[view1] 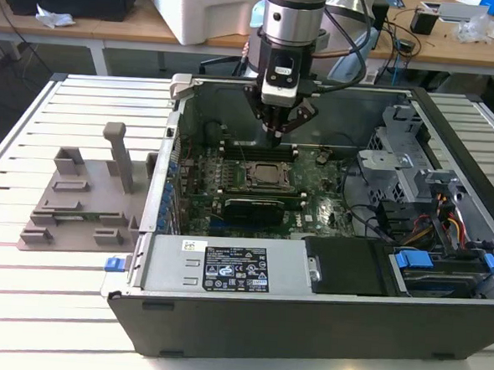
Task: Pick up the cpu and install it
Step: 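Install the first cpu locking lever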
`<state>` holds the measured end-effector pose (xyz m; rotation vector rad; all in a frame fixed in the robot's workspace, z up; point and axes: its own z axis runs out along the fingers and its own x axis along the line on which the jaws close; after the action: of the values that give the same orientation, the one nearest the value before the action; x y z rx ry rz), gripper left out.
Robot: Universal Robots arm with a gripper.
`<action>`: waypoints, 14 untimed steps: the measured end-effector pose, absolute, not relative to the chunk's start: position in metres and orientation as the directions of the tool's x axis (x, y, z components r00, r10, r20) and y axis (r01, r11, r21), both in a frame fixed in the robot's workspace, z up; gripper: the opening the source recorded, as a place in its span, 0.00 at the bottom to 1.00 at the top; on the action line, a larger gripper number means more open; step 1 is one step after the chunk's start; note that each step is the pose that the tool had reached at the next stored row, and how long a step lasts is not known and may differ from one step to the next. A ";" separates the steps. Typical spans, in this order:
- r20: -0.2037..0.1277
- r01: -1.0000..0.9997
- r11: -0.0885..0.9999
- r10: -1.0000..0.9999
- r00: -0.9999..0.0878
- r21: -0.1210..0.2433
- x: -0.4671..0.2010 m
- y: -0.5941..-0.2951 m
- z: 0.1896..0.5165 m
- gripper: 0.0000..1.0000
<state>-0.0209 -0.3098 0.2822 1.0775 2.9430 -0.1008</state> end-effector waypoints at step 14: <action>-0.028 0.508 0.859 0.508 -0.861 -0.058 -0.020 -0.310 0.282 0.11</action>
<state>-0.0201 -0.3098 0.2822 0.8245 3.0181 -0.0994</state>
